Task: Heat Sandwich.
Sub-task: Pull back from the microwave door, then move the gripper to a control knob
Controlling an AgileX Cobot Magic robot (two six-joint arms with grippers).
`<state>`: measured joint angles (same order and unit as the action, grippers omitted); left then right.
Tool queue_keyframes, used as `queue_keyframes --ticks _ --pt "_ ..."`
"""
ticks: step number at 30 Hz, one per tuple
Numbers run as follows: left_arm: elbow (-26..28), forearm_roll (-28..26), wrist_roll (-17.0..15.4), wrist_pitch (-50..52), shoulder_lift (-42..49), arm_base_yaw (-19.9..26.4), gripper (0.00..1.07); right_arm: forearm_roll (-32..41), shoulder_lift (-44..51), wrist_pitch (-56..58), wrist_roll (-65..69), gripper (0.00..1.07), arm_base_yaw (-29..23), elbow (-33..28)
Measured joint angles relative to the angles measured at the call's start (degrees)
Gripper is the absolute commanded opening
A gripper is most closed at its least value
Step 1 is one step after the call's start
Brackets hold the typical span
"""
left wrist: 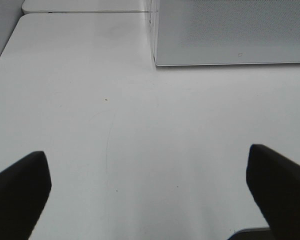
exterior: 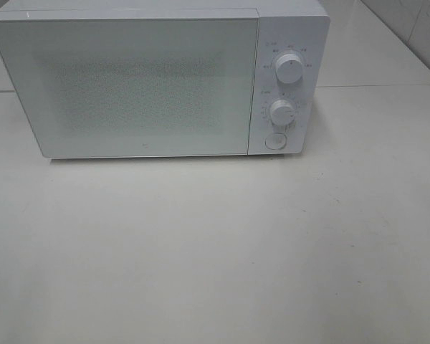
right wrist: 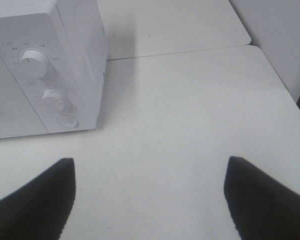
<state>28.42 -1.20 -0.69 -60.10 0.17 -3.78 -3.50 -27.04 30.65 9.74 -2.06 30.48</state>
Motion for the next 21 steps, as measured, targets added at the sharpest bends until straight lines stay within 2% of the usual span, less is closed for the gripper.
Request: queue_keyframes --ticks 15,17,21 --pt "0.0 0.0 0.0 0.0 0.0 0.0 1.02 0.2 -18.0 -20.1 0.1 0.77 0.0 -0.1" --pt "0.0 0.0 0.0 0.0 0.0 0.0 1.02 -0.1 -21.6 -27.5 0.4 0.77 0.0 -1.8" --pt "0.0 0.0 0.0 0.0 0.0 0.0 1.02 -0.1 -24.6 -34.7 0.5 0.77 0.0 -4.0"
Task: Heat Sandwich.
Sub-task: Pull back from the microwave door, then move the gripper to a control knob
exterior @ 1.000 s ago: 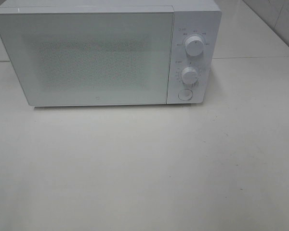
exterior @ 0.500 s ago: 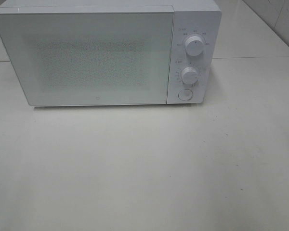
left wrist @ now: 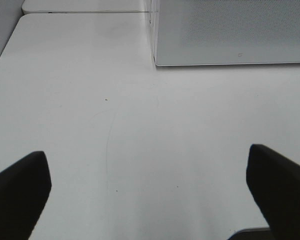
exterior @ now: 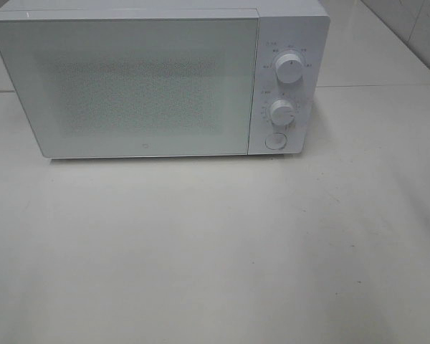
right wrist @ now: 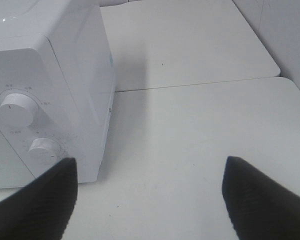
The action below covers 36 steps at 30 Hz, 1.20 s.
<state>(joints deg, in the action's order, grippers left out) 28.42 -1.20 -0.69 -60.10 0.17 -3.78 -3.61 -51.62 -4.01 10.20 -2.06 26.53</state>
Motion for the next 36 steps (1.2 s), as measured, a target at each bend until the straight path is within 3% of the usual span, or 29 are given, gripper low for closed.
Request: queue_keyframes --ticks 8,13,17,23,36 --pt "0.0 0.0 0.0 0.0 0.0 0.0 1.02 1.3 -8.3 -18.2 0.0 0.77 0.0 -5.8" --pt "0.0 0.0 0.0 0.0 0.0 0.0 1.02 7.4 -15.2 -29.2 -4.6 0.77 -1.0 -8.8" --pt "0.0 0.0 0.0 0.0 0.0 0.0 1.02 14.8 -20.1 -37.5 -12.5 0.77 -6.2 -10.7" --pt "0.0 0.0 0.0 0.0 0.0 0.0 1.01 29.3 -28.5 -49.0 -22.7 0.77 -18.6 -11.2" --pt "0.0 0.0 0.0 0.0 0.0 0.0 1.01 43.4 -38.0 -58.4 -24.3 0.77 -34.0 -10.3"
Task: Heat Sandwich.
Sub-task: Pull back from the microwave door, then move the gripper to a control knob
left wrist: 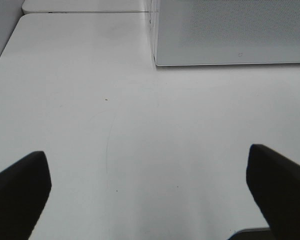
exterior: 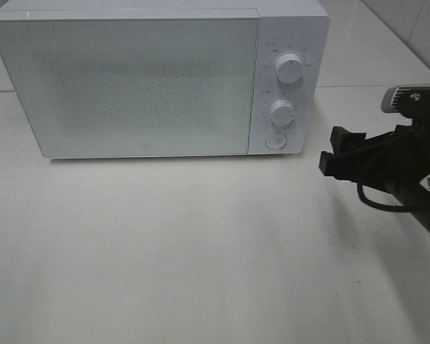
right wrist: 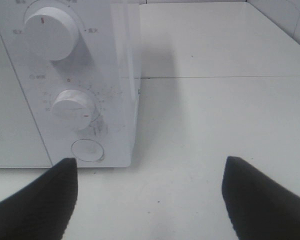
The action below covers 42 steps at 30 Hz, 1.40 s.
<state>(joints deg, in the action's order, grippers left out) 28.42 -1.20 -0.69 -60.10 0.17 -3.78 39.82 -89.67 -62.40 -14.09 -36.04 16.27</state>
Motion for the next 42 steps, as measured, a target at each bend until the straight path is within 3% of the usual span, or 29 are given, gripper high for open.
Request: queue_keyframes --ticks 4,9,13,42 --pt "0.0 0.0 0.0 0.0 0.0 0.0 1.01 3.5 -2.9 -0.9 -0.6 0.77 -5.6 2.6" --pt "0.0 0.0 0.0 0.0 0.0 0.0 1.01 5.4 -4.8 -0.9 -1.0 0.77 -8.1 4.2" --pt "0.0 0.0 0.0 0.0 0.0 0.0 1.01 11.6 -7.8 -1.0 -4.5 0.77 -12.6 7.3" --pt "0.0 0.0 0.0 0.0 0.0 0.0 1.01 14.0 -9.5 0.9 -0.5 0.77 -14.0 9.3"
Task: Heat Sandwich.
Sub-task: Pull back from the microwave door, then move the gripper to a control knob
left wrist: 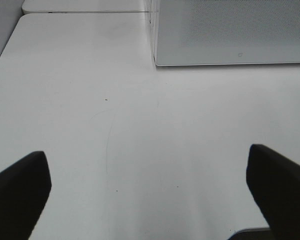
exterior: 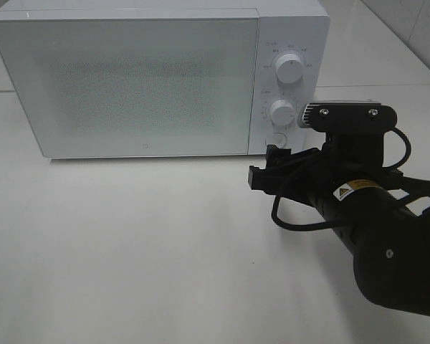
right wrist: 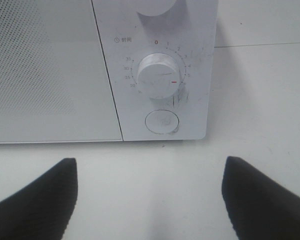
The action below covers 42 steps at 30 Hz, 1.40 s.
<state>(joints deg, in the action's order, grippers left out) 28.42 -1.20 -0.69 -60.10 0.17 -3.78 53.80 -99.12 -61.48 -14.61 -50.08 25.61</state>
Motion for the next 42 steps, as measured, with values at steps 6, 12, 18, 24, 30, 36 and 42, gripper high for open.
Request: queue_keyframes --ticks 6,12,18,24,30,36,42 --pt "0.0 0.0 0.0 0.0 0.0 0.0 1.01 0.0 0.0 0.0 3.3 0.77 0.0 0.0" --pt "0.0 0.0 0.0 0.0 0.0 0.0 1.01 0.0 0.0 0.3 11.6 0.77 0.0 0.0" --pt "0.0 0.0 0.0 0.0 0.0 0.0 1.01 -0.1 0.0 0.2 14.3 0.77 0.0 0.0" --pt "0.0 0.0 0.0 0.0 0.0 0.0 1.01 -2.5 0.0 0.2 12.7 0.77 1.1 0.1" --pt "0.0 0.0 0.0 0.0 0.0 0.0 1.01 -6.2 0.0 0.1 9.1 0.77 4.5 1.8" --pt "0.0 0.0 0.0 0.0 0.0 0.0 1.01 -8.6 0.0 0.0 6.3 0.77 7.0 2.0" --pt "0.0 0.0 0.0 0.0 0.0 0.0 1.01 -10.1 -2.1 -0.3 5.7 0.77 8.9 3.8"
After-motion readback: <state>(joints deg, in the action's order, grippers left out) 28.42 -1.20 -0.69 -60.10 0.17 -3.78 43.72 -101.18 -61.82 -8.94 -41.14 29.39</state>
